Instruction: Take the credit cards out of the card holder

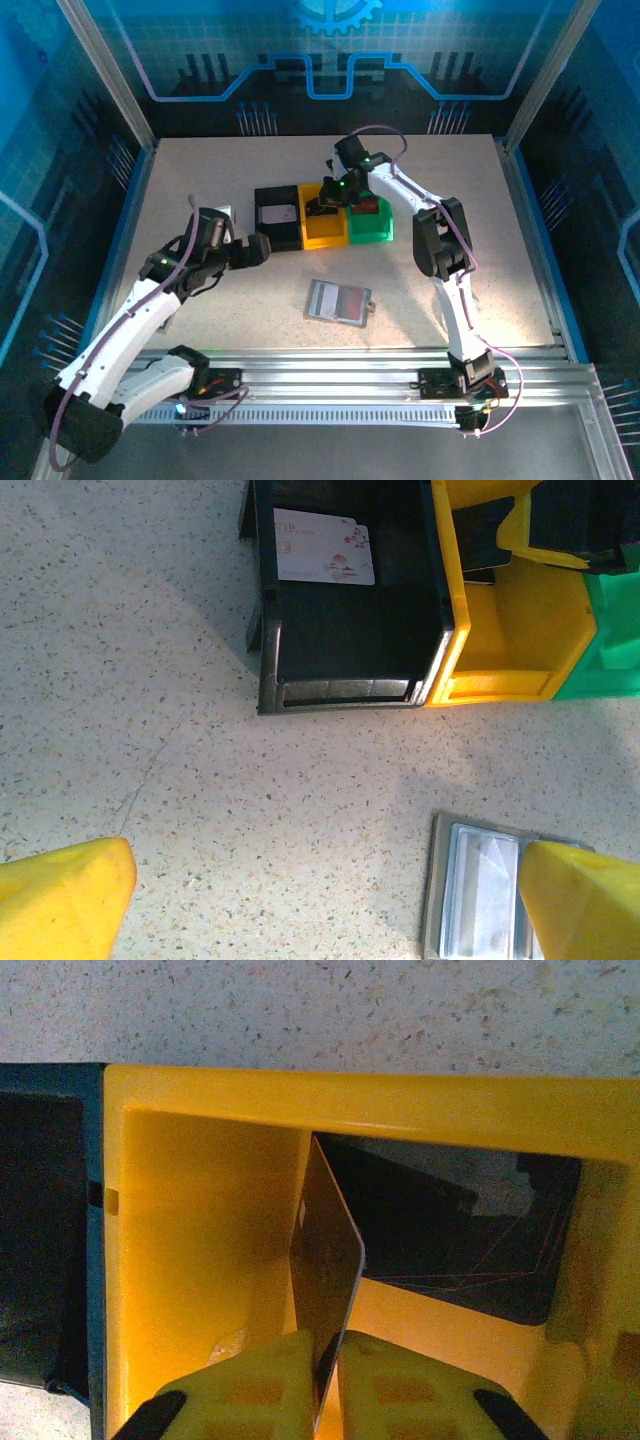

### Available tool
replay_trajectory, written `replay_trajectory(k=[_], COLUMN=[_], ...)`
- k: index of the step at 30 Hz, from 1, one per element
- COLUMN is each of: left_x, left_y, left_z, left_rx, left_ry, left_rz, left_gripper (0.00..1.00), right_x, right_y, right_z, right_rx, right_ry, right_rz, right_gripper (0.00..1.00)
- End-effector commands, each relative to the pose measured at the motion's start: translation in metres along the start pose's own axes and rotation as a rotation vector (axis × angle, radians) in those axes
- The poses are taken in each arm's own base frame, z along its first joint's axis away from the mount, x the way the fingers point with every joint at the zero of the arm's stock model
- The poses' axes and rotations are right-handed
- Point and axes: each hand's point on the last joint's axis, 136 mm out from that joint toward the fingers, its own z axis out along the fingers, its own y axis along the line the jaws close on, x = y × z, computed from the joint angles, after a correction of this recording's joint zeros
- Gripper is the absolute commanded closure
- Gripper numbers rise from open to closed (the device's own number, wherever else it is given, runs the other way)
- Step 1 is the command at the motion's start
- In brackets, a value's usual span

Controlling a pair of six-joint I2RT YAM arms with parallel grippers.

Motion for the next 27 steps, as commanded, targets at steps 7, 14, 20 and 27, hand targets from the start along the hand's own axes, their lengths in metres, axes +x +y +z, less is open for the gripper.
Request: replay_trajectory(k=[7, 14, 20, 27], left_x=[-0.001, 0.0, 0.0, 0.0], left_y=[0.005, 0.005, 0.005, 0.005], left_z=[0.0, 0.0, 0.0, 0.0], left_rx=[-0.015, -0.015, -0.015, -0.018], left_ry=[-0.009, -0.007, -0.005, -0.006], left_rz=[0.013, 0.013, 0.014, 0.013], left_gripper=[0.01, 0.01, 0.01, 0.01], right_x=[-0.003, -0.007, -0.016, -0.026], right_y=[-0.01, -0.008, 0.003, 0.012], right_z=[-0.007, -0.013, -0.032, -0.051], right_rx=[0.052, 0.06, 0.054, 0.066], right_ry=[-0.002, -0.009, -0.044, -0.074], right_rz=[0.002, -0.003, -0.024, -0.054], right_gripper=[0.82, 0.78, 0.76, 0.73])
